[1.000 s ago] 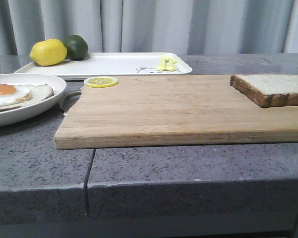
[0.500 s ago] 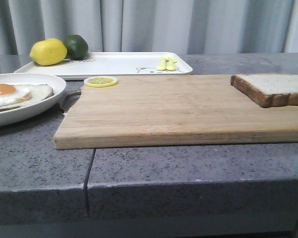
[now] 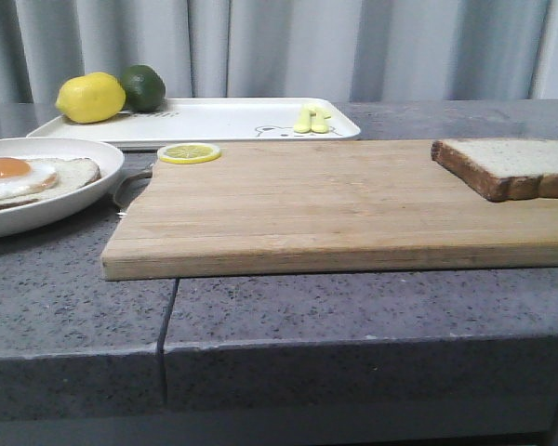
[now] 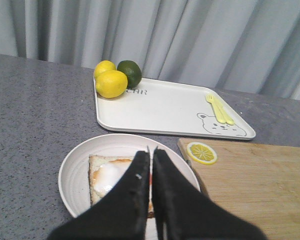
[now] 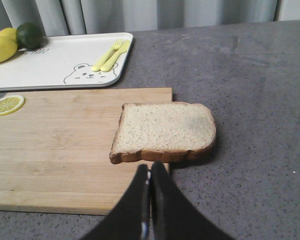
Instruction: Place bread and move sandwich to tray
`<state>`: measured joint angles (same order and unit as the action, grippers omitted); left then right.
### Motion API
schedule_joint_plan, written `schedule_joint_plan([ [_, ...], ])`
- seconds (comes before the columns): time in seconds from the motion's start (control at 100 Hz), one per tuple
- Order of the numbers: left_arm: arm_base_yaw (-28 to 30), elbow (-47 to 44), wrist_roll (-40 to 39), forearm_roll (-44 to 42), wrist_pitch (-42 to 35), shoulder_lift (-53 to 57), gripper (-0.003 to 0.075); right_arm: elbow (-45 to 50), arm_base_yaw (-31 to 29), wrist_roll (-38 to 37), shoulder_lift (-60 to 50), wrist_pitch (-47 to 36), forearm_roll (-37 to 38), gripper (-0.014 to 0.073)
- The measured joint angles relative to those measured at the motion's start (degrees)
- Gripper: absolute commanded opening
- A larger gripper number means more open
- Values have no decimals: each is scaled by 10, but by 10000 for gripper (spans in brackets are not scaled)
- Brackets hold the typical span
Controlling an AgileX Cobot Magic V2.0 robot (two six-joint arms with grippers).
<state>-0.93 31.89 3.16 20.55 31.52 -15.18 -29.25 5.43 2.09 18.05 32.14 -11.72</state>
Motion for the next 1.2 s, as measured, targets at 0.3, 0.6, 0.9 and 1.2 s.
schedule_joint_plan([
  [0.3,0,151,3,0,143,-157,-20,-96,0,0,98,19,-2,-70],
  [0.6,0,172,8,0,186,-249,-19,-100,0,0,114,48,-13,-70],
  [0.9,0,172,10,0,187,-270,-18,-100,0,0,114,50,-13,-43],
  [1.2,0,172,10,0,187,-270,210,-100,0,0,114,52,-15,345],
])
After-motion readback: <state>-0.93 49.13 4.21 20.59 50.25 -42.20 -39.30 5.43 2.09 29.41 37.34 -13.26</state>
